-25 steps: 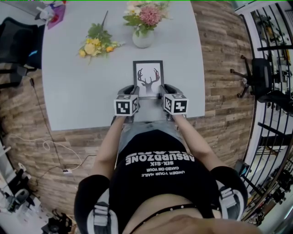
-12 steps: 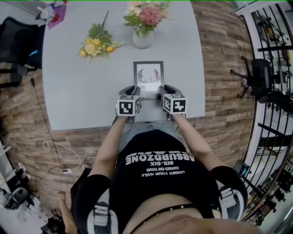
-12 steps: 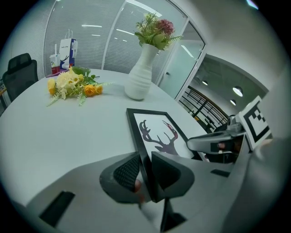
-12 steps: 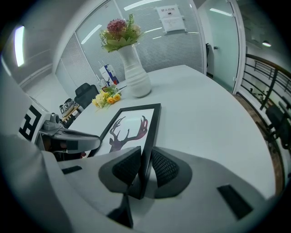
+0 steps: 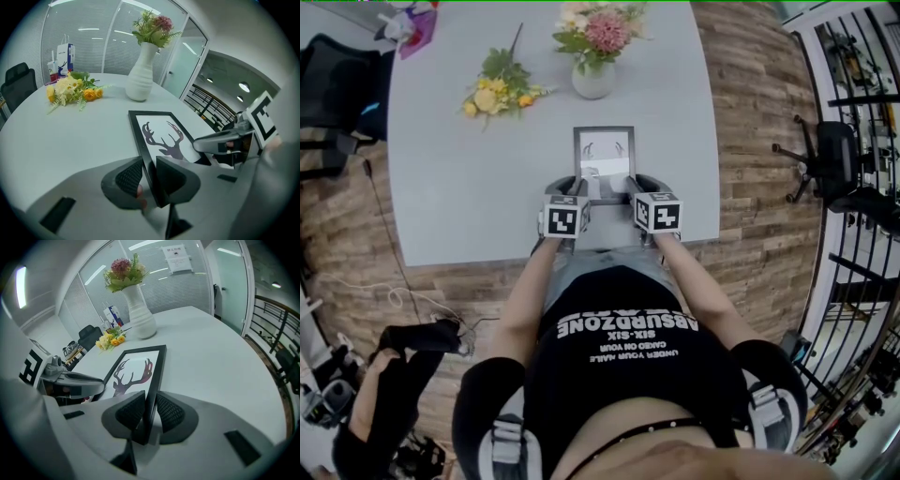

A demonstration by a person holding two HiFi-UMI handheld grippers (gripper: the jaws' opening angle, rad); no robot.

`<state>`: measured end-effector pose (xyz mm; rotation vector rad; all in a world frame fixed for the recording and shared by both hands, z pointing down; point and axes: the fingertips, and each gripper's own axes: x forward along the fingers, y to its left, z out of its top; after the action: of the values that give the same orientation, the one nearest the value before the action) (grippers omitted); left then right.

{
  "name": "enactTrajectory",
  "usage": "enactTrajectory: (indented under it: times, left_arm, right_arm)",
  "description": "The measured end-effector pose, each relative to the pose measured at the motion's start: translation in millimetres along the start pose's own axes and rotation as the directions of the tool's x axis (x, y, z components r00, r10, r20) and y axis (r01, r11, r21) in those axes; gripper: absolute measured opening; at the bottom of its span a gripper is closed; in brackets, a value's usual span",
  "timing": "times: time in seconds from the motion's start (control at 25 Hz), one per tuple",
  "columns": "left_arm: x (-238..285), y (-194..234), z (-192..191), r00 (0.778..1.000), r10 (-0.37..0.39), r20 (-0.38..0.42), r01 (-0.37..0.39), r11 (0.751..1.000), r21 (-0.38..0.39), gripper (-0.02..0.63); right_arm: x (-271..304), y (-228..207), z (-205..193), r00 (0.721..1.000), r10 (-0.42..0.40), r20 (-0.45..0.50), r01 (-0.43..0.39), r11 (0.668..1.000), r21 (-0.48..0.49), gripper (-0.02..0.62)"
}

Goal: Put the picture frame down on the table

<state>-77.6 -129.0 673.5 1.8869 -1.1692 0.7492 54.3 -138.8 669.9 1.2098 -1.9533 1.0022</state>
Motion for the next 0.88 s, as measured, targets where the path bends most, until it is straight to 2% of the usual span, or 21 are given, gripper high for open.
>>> enactTrajectory:
  times: [0.16, 0.36, 0.44, 0.64, 0.88]
  left_arm:
    - [-1, -1, 1, 1.000, 0.003, -0.005, -0.003, 1.000, 0.011, 0.091]
    - [-7, 1, 9, 1.000, 0.017, 0.026, -0.017, 1.000, 0.012, 0.092]
    - [-12, 3, 13, 0.999, 0.023, 0.044, -0.024, 1.000, 0.011, 0.092]
    - [-31, 1, 28, 0.995, 0.018, 0.103, -0.016, 1.000, -0.019, 0.091]
    - [-69, -12, 58, 0.970, 0.005, 0.244, -0.001, 1.000, -0.014, 0.091]
  right_arm:
    - [1, 1, 0, 1.000, 0.029, -0.008, -0.029, 1.000, -0.006, 0.095]
    - [-4, -2, 5, 1.000, 0.015, 0.020, -0.015, 1.000, -0.009, 0.109]
    - [-10, -1, 12, 0.999, 0.012, 0.053, -0.011, 1.000, -0.006, 0.107]
    - [-36, 2, 33, 0.987, -0.002, 0.162, 0.005, 1.000, -0.013, 0.030]
    - [-74, 19, 56, 0.954, 0.036, 0.298, -0.039, 0.999, 0.002, 0.017]
